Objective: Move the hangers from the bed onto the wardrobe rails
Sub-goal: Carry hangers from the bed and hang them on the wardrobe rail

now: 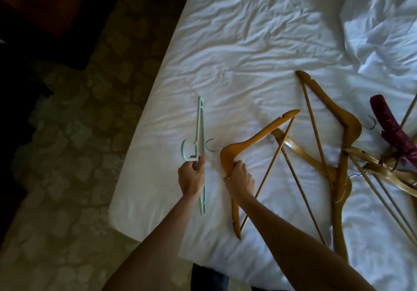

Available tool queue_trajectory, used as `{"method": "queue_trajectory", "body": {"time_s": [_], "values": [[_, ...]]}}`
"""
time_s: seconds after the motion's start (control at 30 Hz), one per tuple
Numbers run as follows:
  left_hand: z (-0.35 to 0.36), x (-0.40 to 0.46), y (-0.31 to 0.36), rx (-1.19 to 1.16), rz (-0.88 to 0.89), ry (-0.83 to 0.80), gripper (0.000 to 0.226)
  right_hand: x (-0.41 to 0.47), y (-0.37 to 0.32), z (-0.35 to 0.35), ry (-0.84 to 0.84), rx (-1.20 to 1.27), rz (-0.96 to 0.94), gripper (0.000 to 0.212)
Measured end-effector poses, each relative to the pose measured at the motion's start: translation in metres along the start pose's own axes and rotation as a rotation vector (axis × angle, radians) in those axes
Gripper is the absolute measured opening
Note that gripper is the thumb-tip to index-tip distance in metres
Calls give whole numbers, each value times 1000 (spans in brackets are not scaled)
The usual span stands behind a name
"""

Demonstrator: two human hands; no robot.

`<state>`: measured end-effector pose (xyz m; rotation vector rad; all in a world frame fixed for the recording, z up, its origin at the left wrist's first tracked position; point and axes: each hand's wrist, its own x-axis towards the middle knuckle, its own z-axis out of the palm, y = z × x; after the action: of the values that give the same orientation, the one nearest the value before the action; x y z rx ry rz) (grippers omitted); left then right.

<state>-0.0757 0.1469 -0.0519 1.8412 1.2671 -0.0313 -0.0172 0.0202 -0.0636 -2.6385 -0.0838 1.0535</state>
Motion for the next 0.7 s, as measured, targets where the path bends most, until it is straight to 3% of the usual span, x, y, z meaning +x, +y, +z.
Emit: {"method": "queue_trajectory", "body": {"time_s": [0.27, 0.43, 0.53, 0.63, 0.7], "values": [[-61, -47, 41, -77, 74, 41, 47, -88, -4, -78, 214, 248, -99, 34], [-116, -100, 82, -149, 128, 95, 43, -156, -20, -139, 249, 445, -144, 10], [-147, -135, 97, -213, 117, 149, 43, -199, -35, -166, 269, 469, -265, 1], [-182, -169, 103, -283, 69, 200, 42, -240, -57, -182, 216, 476, -406, 16], [-208, -193, 102, -354, 7, 256, 41, -268, -75, -185, 171, 461, -512, 13]]}}
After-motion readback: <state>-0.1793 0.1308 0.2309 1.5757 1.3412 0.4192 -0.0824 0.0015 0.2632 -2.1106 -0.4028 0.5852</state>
